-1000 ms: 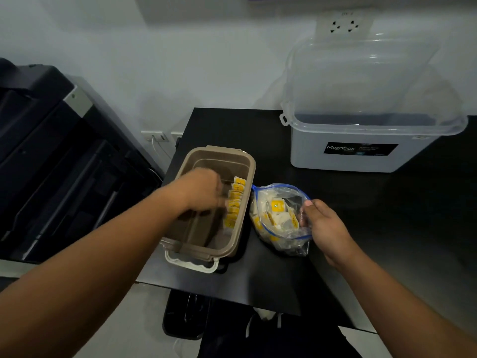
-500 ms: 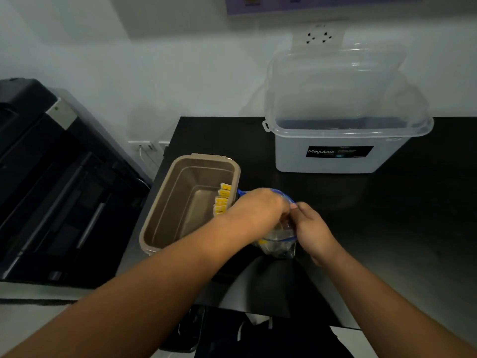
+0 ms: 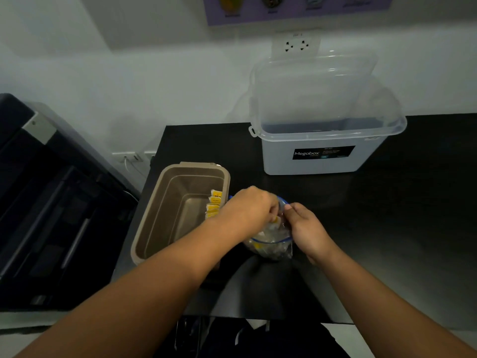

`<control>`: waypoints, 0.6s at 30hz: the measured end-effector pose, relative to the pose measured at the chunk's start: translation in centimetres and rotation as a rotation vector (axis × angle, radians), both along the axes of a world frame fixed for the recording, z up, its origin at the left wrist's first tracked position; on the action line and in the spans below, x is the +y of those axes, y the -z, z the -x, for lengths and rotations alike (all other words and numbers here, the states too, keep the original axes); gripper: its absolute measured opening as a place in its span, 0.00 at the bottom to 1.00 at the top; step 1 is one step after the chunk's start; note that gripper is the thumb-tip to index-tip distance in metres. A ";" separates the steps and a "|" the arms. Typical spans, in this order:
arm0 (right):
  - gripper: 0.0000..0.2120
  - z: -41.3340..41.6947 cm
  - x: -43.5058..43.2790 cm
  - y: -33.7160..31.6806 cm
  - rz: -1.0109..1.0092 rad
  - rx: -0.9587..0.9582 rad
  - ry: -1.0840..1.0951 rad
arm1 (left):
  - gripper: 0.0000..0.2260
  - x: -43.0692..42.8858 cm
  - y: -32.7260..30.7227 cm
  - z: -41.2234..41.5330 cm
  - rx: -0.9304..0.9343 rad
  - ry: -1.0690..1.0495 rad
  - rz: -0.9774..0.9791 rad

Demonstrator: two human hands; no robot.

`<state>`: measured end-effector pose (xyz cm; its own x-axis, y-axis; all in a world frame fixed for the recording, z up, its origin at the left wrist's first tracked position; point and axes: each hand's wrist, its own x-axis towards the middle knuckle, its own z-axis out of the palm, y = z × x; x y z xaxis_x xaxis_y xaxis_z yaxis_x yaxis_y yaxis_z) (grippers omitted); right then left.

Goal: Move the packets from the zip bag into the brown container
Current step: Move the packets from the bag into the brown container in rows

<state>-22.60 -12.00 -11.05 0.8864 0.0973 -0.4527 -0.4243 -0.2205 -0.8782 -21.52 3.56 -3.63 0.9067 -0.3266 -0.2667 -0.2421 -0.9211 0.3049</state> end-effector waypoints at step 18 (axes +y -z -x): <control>0.13 1.3 2.2 -1.1 0.200 -0.064 0.256 | 0.05 14.3 -5.8 2.5 0.041 -0.158 0.089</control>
